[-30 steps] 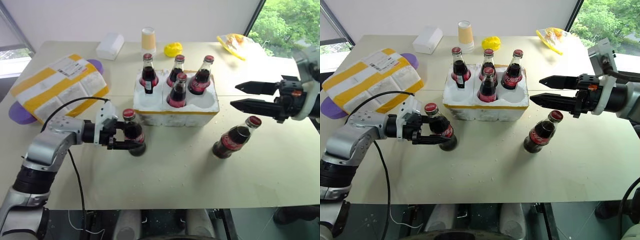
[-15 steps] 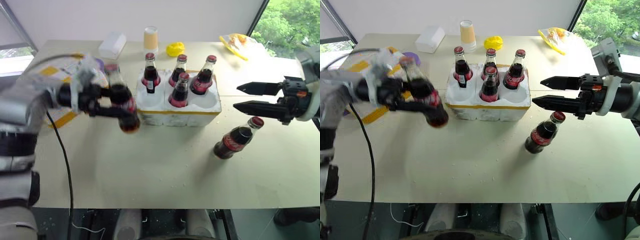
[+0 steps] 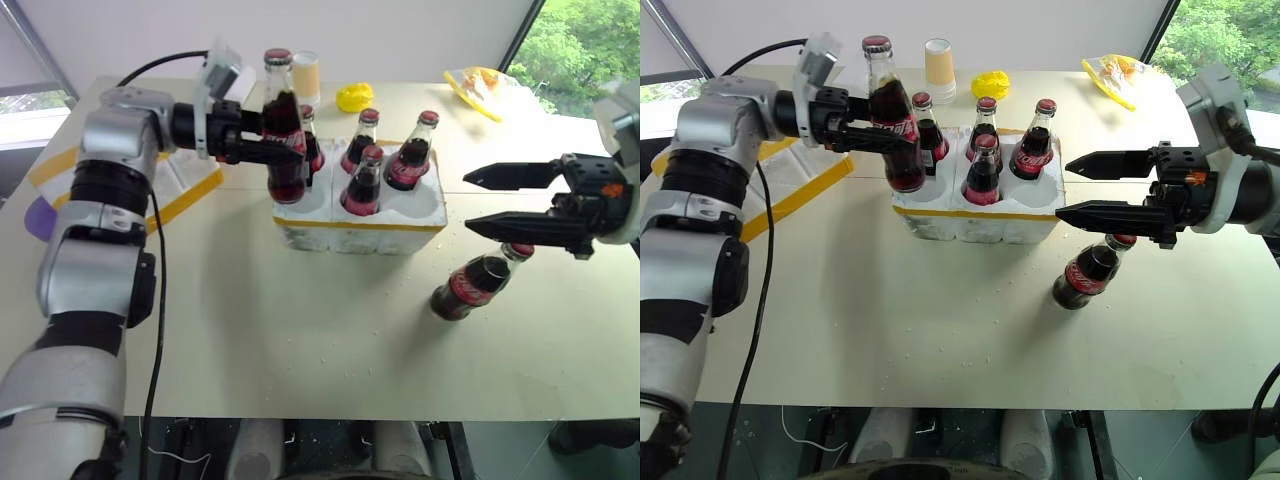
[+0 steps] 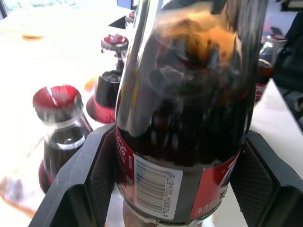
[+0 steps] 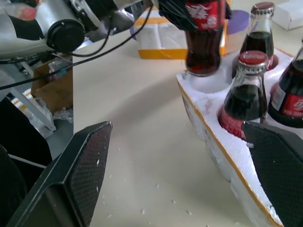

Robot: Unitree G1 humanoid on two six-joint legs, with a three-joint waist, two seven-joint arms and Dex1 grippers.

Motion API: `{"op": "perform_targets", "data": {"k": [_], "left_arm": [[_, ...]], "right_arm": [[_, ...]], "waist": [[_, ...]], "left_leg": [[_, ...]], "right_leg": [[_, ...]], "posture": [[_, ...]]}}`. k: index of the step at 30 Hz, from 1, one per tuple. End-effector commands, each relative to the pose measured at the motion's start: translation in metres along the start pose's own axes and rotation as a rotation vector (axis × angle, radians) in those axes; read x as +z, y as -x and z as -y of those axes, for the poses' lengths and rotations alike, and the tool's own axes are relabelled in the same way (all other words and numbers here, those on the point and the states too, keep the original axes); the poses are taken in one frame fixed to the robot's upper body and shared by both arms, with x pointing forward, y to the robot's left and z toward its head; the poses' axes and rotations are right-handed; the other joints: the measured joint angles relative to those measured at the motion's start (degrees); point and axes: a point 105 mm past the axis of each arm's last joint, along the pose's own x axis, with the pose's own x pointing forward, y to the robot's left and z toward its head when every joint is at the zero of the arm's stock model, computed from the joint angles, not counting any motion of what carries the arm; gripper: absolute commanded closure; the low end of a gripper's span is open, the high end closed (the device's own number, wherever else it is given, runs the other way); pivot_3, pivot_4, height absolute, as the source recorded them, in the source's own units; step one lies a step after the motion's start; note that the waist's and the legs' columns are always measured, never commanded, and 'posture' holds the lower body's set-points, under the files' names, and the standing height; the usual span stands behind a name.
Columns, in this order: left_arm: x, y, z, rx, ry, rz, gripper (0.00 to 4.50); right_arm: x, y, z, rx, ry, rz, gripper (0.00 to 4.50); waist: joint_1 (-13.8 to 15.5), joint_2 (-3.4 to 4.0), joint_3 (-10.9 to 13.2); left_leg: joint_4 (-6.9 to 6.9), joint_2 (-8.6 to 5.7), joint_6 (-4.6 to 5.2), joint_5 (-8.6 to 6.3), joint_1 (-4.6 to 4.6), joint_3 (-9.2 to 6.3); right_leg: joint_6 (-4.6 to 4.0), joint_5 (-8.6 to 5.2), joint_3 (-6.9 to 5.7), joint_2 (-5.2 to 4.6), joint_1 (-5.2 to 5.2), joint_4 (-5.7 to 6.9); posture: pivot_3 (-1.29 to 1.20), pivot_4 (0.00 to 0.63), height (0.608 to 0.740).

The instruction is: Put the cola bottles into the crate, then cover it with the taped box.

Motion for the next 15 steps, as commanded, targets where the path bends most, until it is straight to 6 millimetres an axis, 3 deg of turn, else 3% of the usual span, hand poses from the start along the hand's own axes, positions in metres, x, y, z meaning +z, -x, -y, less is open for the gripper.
{"op": "perform_targets", "data": {"k": [1,7,15], "left_arm": [[0.0173,-0.0088,-0.0030,0.008,-0.067,0.040,1.69],[0.0229,-0.0158,-0.0058,0.016,-0.080,0.055,1.69],[0.0154,-0.0177,-0.0032,-0.009,-0.069,0.047,1.69]], "right_arm": [[0.0117,0.0031,-0.0058,-0.010,0.057,0.014,0.00],[0.0100,0.0034,-0.0032,-0.033,0.046,0.027,0.00],[0.0094,0.0052,0.0003,-0.054,0.035,0.042,0.00]], "waist": [[0.1,0.00,0.0],[0.0,0.00,0.0],[0.0,0.00,0.0]], "left_leg": [[0.01,0.00,0.00,0.00,0.00,-0.01],[0.03,0.03,0.00,0.00,0.00,-0.02],[0.03,0.03,0.01,0.00,-0.01,-0.02]], "right_leg": [[0.00,0.00,0.00,0.00,0.00,0.00],[-0.01,0.01,0.00,-0.01,-0.01,0.03],[-0.01,0.01,0.00,0.00,-0.02,0.04]], "posture": [[0.00,0.150,0.740],[0.00,0.150,0.740],[0.00,0.150,0.740]]}}
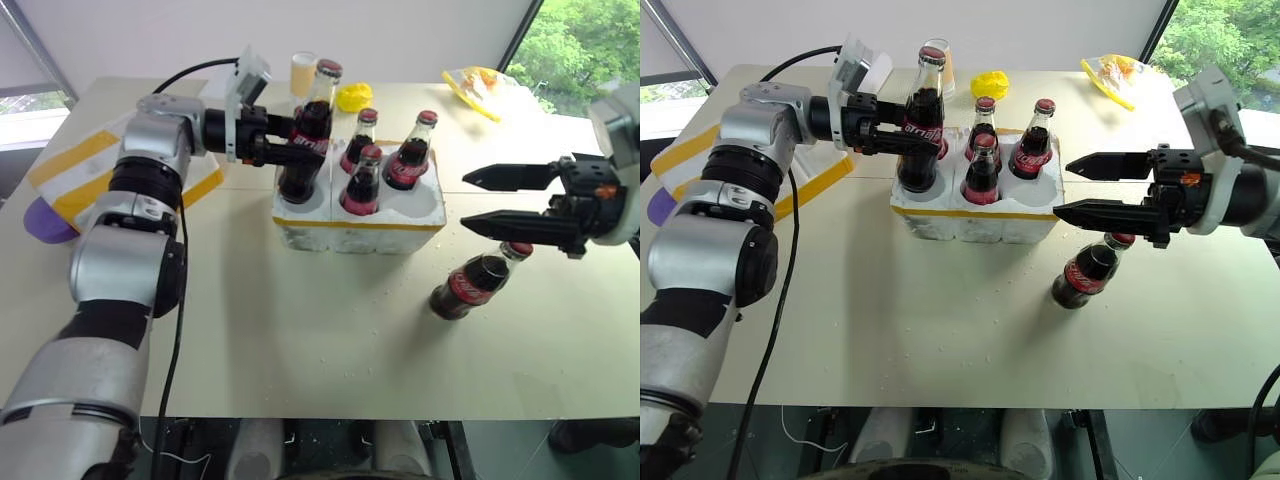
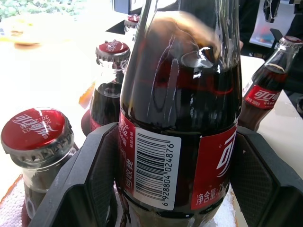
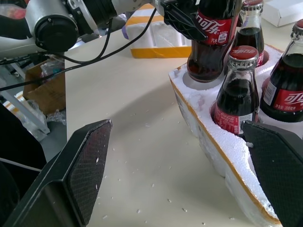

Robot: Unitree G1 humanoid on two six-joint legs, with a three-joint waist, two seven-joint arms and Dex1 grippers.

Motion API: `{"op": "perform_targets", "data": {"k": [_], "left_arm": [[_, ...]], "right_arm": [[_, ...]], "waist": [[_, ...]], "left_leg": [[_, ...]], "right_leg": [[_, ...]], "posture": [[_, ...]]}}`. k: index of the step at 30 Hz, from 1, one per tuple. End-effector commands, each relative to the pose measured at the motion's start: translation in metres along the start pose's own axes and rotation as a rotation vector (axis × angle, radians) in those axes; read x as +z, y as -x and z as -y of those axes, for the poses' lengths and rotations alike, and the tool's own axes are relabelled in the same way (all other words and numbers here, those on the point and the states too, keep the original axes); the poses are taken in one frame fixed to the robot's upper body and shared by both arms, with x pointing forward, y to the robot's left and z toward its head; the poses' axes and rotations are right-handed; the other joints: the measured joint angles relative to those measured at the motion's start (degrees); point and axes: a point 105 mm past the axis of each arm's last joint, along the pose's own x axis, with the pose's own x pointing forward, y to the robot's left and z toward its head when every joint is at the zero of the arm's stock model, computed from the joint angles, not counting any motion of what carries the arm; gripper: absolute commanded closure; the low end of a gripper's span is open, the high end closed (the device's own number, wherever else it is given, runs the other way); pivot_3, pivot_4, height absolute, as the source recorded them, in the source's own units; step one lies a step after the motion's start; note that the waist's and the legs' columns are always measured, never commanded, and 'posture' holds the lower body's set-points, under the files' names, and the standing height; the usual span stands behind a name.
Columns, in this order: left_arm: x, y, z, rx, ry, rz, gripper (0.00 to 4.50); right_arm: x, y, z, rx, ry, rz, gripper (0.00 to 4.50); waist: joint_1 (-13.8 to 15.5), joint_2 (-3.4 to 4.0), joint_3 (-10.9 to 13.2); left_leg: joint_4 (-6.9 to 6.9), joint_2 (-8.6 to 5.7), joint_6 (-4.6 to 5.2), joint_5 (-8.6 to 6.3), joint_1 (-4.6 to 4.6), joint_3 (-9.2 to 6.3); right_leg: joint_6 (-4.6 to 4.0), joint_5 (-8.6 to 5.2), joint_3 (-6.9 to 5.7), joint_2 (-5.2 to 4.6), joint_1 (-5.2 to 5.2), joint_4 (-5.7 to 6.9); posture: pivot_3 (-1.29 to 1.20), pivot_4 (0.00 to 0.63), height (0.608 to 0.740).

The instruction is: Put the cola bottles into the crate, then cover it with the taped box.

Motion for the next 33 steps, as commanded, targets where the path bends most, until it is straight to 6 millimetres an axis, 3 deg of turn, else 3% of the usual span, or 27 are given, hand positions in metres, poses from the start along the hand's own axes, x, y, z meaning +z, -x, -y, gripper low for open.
{"op": "perform_targets", "data": {"k": [1,7,28,33], "left_arm": [[0.019,0.003,0.001,0.001,-0.060,0.038,1.69],[0.031,0.003,0.004,-0.025,0.009,0.126,1.69],[-0.005,0.012,0.003,0.092,0.039,0.198,1.69],[-0.028,0.010,0.012,0.110,0.033,0.164,1.69]], "right_arm": [[0.014,0.007,-0.003,-0.017,0.055,0.042,0.00],[0.015,0.007,0.001,-0.028,0.057,0.044,0.00],[0.017,0.002,0.002,-0.019,0.057,0.064,0.00],[0.013,-0.001,0.003,-0.014,0.047,0.070,0.00]], "waist": [[0.0,0.00,0.0],[0.0,0.00,0.0],[-0.1,-0.01,0.0],[-0.1,-0.01,0.0]], "left_leg": [[0.00,0.00,0.00,0.00,0.00,0.00],[0.00,0.00,0.01,0.00,-0.03,-0.01],[-0.01,0.00,0.00,0.00,-0.05,0.01],[0.00,0.00,0.00,0.00,-0.03,0.01]], "right_leg": [[0.00,0.00,0.00,0.00,0.00,0.00],[0.00,0.00,0.00,0.00,-0.02,0.00],[0.00,0.00,0.00,0.03,-0.05,0.01],[0.01,0.00,0.01,0.01,-0.02,0.01]], "posture": [[0.00,0.150,0.740],[0.00,0.150,0.740],[0.00,0.150,0.740],[0.00,0.150,0.740]]}}
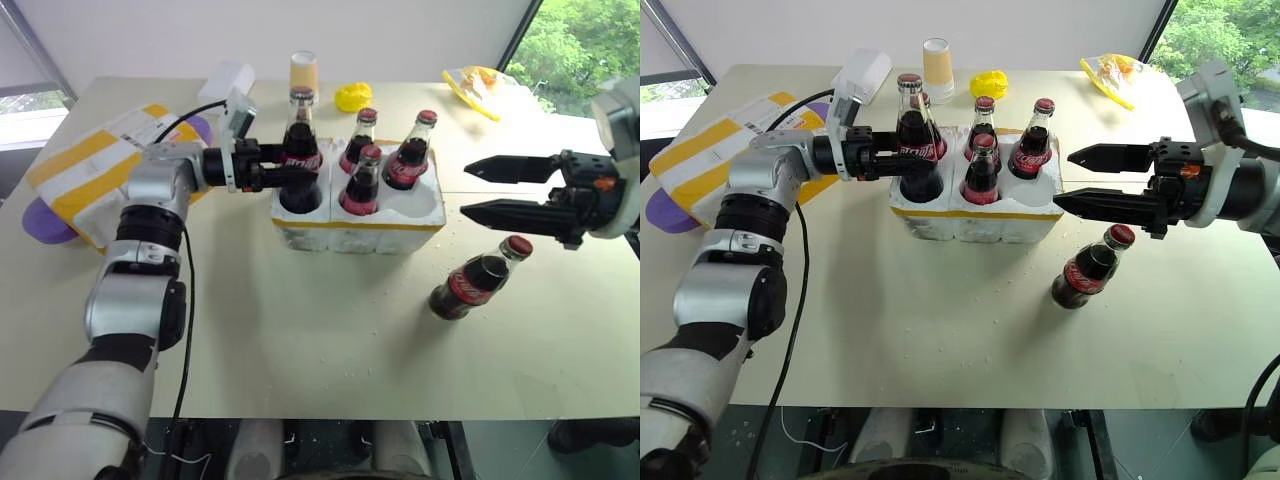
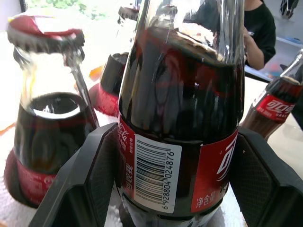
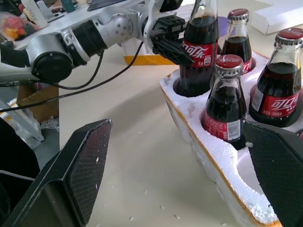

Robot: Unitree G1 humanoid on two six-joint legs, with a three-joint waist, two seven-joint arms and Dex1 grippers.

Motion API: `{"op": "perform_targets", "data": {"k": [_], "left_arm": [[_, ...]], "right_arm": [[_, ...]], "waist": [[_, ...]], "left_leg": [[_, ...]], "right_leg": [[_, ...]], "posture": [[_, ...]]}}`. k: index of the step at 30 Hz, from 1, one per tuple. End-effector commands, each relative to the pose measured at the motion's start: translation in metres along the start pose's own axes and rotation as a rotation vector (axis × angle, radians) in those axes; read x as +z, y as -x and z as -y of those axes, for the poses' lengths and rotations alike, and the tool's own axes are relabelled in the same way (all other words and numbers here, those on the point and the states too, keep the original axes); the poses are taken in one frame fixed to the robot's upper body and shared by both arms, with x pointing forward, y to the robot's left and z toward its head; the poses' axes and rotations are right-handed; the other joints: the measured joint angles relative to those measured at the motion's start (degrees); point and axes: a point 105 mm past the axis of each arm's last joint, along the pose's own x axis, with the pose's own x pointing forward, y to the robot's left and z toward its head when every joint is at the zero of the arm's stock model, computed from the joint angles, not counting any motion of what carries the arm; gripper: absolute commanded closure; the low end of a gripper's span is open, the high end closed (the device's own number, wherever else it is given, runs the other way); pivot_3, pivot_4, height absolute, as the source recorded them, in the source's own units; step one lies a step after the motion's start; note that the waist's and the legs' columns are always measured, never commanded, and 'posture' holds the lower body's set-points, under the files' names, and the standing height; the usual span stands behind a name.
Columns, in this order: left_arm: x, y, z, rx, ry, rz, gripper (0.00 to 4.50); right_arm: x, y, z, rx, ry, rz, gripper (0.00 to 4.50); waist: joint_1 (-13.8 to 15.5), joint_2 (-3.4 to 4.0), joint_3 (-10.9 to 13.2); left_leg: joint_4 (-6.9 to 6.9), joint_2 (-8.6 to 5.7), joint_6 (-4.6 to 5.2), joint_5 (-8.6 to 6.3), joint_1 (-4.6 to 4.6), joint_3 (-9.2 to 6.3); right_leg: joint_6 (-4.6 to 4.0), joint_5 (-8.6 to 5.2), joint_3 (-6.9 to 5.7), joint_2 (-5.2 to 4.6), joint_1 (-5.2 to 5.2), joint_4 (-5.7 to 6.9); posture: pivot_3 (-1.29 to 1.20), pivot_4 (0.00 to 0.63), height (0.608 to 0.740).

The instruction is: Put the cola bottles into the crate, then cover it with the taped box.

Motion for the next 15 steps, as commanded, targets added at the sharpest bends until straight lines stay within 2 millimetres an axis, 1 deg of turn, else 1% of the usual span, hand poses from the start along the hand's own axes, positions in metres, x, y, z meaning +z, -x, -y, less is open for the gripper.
{"op": "perform_targets", "data": {"k": [1,4,5,7,9,11,14,15], "left_arm": [[0.011,0.004,0.006,0.003,-0.068,0.038,1.69],[0.003,0.006,0.007,0.022,-0.052,0.022,1.69],[0.001,0.006,0.006,0.030,-0.047,0.019,0.69],[-0.002,0.008,0.006,0.037,-0.044,0.004,0.02],[-0.004,0.011,0.006,0.045,-0.048,-0.008,0.02],[0.000,0.017,0.007,0.050,-0.058,-0.010,0.02],[0.017,0.035,0.017,0.041,-0.107,-0.021,0.02],[0.026,0.044,0.023,0.032,-0.120,-0.026,0.02]], "right_arm": [[0.009,0.001,-0.003,0.003,0.047,0.027,0.00],[0.009,0.000,-0.002,0.007,0.049,0.028,0.00],[0.010,-0.001,-0.001,0.009,0.051,0.029,0.00],[0.011,-0.002,-0.001,0.016,0.055,0.035,0.00],[0.011,-0.003,-0.001,0.021,0.056,0.037,0.00],[0.010,-0.004,0.000,0.024,0.056,0.038,0.00],[0.010,-0.005,0.001,0.030,0.057,0.042,0.00],[0.009,-0.005,0.001,0.032,0.058,0.042,0.00]], "waist": [[0.0,0.00,0.0],[0.0,0.02,0.0],[-0.1,0.03,0.0],[-0.1,0.03,0.0],[-0.1,0.03,0.0],[0.0,0.03,0.0],[-0.1,0.03,0.0],[-0.1,0.03,0.0]], "left_leg": [[0.00,0.00,0.00,0.00,0.00,0.00],[0.00,0.00,0.00,0.00,0.04,0.00],[0.00,0.00,0.00,0.00,0.06,0.01],[0.00,0.00,0.00,0.00,0.08,0.02],[0.00,0.00,-0.01,0.01,0.10,0.01],[0.01,0.01,-0.01,0.01,0.10,0.01],[0.02,0.01,-0.01,0.01,0.08,0.00],[0.01,0.01,-0.01,0.01,0.08,0.00]], "right_leg": [[0.00,0.00,0.00,0.01,0.00,0.01],[0.00,0.00,0.00,0.01,0.01,0.01],[0.00,0.00,0.00,0.01,0.02,0.00],[0.00,0.00,0.01,0.01,0.04,0.01],[0.00,0.00,0.01,0.01,0.04,0.03],[0.00,0.00,0.01,0.01,0.05,0.03],[0.00,0.00,0.01,0.00,0.06,0.02],[0.00,0.00,0.01,0.00,0.05,0.02]], "posture": [[0.00,0.150,0.740],[0.00,0.150,0.740],[0.00,0.150,0.740],[0.00,0.150,0.740],[0.00,0.150,0.740],[0.00,0.150,0.740],[0.00,0.150,0.740],[0.00,0.150,0.740]]}}
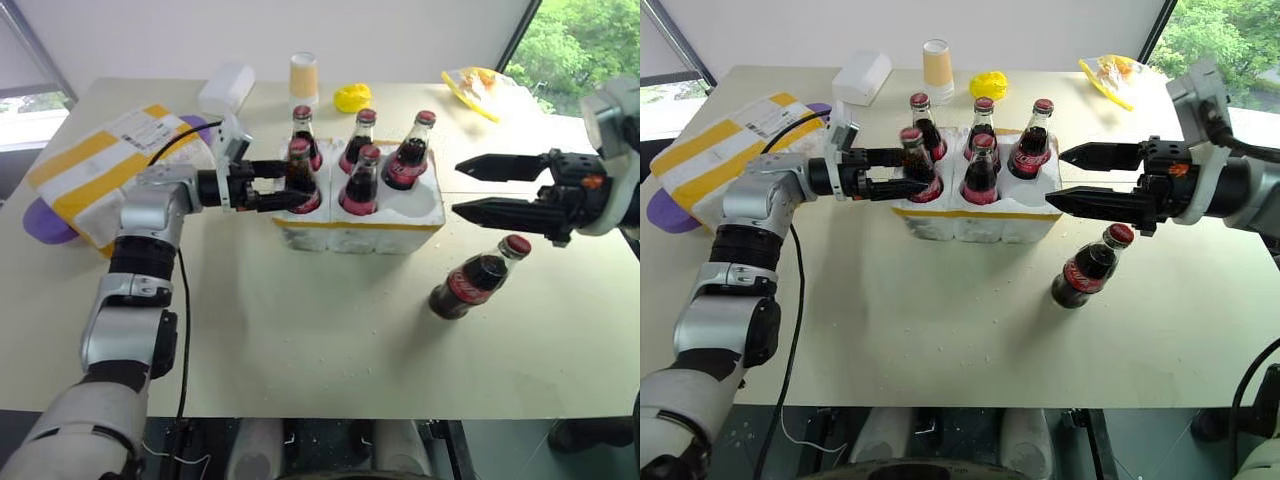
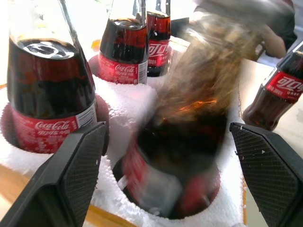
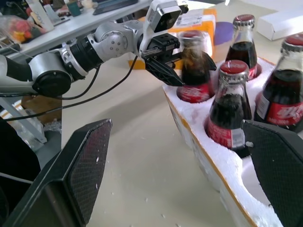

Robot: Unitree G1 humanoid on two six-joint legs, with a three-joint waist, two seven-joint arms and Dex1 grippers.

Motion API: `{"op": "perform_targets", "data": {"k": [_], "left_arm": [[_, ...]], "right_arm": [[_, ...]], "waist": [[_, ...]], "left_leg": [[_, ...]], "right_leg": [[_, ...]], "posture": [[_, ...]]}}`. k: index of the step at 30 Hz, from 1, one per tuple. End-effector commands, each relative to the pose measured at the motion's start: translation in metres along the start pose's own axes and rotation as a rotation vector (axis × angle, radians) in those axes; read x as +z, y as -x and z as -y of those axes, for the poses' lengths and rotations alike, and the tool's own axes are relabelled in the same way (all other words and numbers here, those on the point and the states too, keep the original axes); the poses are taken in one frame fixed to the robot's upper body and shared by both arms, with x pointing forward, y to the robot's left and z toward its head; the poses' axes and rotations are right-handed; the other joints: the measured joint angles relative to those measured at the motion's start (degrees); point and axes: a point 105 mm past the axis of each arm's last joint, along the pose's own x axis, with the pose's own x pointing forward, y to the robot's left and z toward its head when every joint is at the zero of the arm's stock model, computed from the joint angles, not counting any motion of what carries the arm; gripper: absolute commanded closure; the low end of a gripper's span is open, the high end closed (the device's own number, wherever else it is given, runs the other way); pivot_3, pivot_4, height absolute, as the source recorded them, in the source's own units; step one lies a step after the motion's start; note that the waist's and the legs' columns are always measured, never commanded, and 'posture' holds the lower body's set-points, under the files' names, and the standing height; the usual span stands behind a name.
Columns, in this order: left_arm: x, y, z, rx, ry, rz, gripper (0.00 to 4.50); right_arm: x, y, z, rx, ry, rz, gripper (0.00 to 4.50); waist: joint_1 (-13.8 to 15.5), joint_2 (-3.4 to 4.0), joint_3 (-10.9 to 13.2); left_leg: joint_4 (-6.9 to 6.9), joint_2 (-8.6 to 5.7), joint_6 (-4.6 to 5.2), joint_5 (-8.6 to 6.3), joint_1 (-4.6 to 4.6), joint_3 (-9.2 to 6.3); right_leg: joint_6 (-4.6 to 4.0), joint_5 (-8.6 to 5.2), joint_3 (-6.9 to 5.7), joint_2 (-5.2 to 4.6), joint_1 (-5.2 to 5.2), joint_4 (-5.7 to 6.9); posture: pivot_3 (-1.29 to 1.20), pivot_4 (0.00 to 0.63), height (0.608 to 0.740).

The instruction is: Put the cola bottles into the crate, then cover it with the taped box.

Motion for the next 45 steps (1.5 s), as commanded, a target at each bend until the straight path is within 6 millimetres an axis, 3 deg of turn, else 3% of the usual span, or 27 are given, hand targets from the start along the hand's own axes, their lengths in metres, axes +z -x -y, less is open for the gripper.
{"op": "perform_targets", "data": {"k": [1,7,16,22,26,34,40,45], "left_arm": [[0.039,0.028,0.017,-0.034,-0.090,0.032,0.02],[0.080,0.081,0.046,-0.034,-0.095,0.007,0.02],[0.093,0.113,0.084,-0.044,-0.092,-0.062,0.02],[0.085,0.111,0.104,-0.089,-0.077,-0.078,0.02],[0.068,0.103,0.108,-0.119,-0.048,-0.094,0.02],[0.034,0.077,0.110,-0.190,-0.003,-0.104,0.02],[0.022,0.061,0.102,-0.230,-0.009,-0.110,0.02],[0.015,0.047,0.103,-0.284,-0.017,-0.109,0.02]], "right_arm": [[0.011,0.003,-0.002,0.006,0.050,0.028,0.00],[0.008,0.005,0.001,0.011,0.046,0.022,0.00],[0.007,0.005,0.004,0.019,0.047,0.022,0.00],[0.007,0.011,0.006,0.006,0.054,0.006,0.00],[0.008,0.022,0.005,-0.050,0.045,0.009,0.00],[0.009,0.077,-0.009,-0.325,0.014,0.086,0.00],[-0.024,0.113,-0.031,-0.541,-0.087,0.082,0.00],[-0.080,0.106,-0.056,-0.630,-0.189,0.029,0.00]], "waist": [[0.0,0.00,0.0],[-0.1,0.03,0.0],[0.0,0.04,0.0],[0.0,0.04,0.0],[0.1,0.05,0.0],[0.3,0.04,0.0],[0.3,0.03,-0.1],[0.3,0.03,-0.1]], "left_leg": [[-0.01,0.00,0.00,0.00,0.00,-0.01],[-0.01,0.03,-0.01,0.00,0.06,-0.01],[-0.02,0.03,-0.02,0.01,0.11,-0.02],[-0.02,0.02,-0.03,0.01,0.11,-0.01],[-0.04,0.02,-0.04,0.01,0.12,-0.01],[-0.04,-0.01,-0.05,0.02,0.15,-0.02],[-0.08,0.00,-0.10,0.05,0.24,-0.05],[-0.10,0.01,-0.10,0.03,0.27,-0.16]], "right_leg": [[0.00,0.00,0.00,0.00,0.00,0.00],[0.00,-0.01,0.00,0.01,0.05,-0.01],[0.00,-0.02,0.01,0.02,0.10,0.00],[0.00,-0.02,0.01,0.03,0.10,0.01],[0.00,-0.02,0.02,0.02,0.10,0.01],[0.00,-0.02,0.00,0.02,0.18,-0.03],[-0.01,-0.02,-0.01,0.05,0.27,-0.02],[-0.01,-0.02,-0.01,0.04,0.31,-0.05]], "posture": [[0.00,0.150,0.740],[0.00,0.150,0.740],[0.00,0.150,0.740],[0.00,0.150,0.740],[0.00,0.150,0.740],[0.00,0.150,0.740],[0.00,0.150,0.740],[0.00,0.150,0.740]]}}
